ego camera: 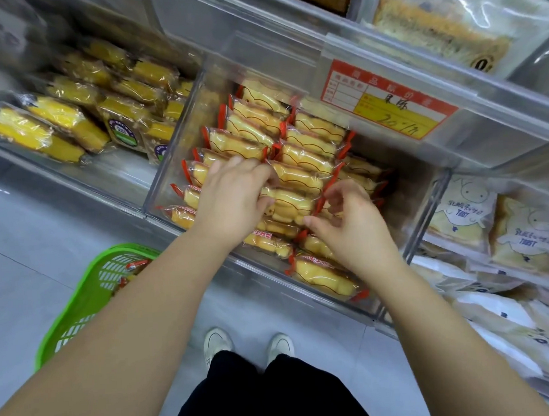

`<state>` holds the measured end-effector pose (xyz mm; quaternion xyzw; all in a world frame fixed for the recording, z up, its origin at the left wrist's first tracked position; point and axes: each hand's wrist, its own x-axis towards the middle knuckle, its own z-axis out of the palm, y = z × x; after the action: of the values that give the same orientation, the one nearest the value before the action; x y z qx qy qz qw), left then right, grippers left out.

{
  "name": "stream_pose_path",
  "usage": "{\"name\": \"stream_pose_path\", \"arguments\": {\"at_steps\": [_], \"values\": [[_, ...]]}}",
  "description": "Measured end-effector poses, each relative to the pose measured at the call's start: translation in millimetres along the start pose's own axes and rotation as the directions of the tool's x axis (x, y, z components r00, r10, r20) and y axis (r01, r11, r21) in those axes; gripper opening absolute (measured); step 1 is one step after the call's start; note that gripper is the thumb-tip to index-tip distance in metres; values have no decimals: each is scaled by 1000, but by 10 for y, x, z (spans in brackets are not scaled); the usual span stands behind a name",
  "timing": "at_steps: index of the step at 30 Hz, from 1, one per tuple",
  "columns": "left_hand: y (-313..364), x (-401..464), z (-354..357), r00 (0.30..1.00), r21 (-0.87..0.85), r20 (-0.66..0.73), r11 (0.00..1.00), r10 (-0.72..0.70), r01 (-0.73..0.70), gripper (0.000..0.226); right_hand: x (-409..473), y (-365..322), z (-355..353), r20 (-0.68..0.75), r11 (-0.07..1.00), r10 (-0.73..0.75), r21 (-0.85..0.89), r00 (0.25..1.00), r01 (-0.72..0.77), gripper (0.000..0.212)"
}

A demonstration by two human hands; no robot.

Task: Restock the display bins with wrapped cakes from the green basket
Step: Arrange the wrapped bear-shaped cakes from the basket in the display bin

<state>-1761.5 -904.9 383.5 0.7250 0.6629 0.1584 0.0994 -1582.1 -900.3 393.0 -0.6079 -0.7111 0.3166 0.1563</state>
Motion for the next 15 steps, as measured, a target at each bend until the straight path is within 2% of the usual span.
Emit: {"name": "stream_pose_path", "arguments": {"at_steps": [2,4,6,8,11,13,14,15], "values": [[-6,-15,8,1000,-13,-21,1000,-12,12,24,-112,47,-184,218,1000,-5,-12,976,7,30],[-3,-35,1,1000,-55,-7,998,-24,23,24,-209,66,-285,479,993,-14,-96,878,68,36],[7,-55,-1,1000,-70,18,997,-23,24,25,-242,74,-242,609,947,-20,-242,793,210,46],[17,-84,-11,1000,-95,17,995,-14,15,25,-220,50,-165,632,912,-20,-306,775,273,43],[41,-137,-57,1000,-210,10,977,28,-25,21,-128,26,-171,600,948,-35,-234,799,218,31],[56,-180,-86,999,-332,16,943,39,-32,19,-63,19,-191,524,996,-36,-54,851,75,20],[66,-203,-97,999,-394,20,919,26,-16,20,-45,2,-190,479,994,-20,107,877,-35,15],[74,-227,-105,1000,-452,24,892,-1,12,22,-33,-17,-176,456,943,12,290,890,-162,16]]}}
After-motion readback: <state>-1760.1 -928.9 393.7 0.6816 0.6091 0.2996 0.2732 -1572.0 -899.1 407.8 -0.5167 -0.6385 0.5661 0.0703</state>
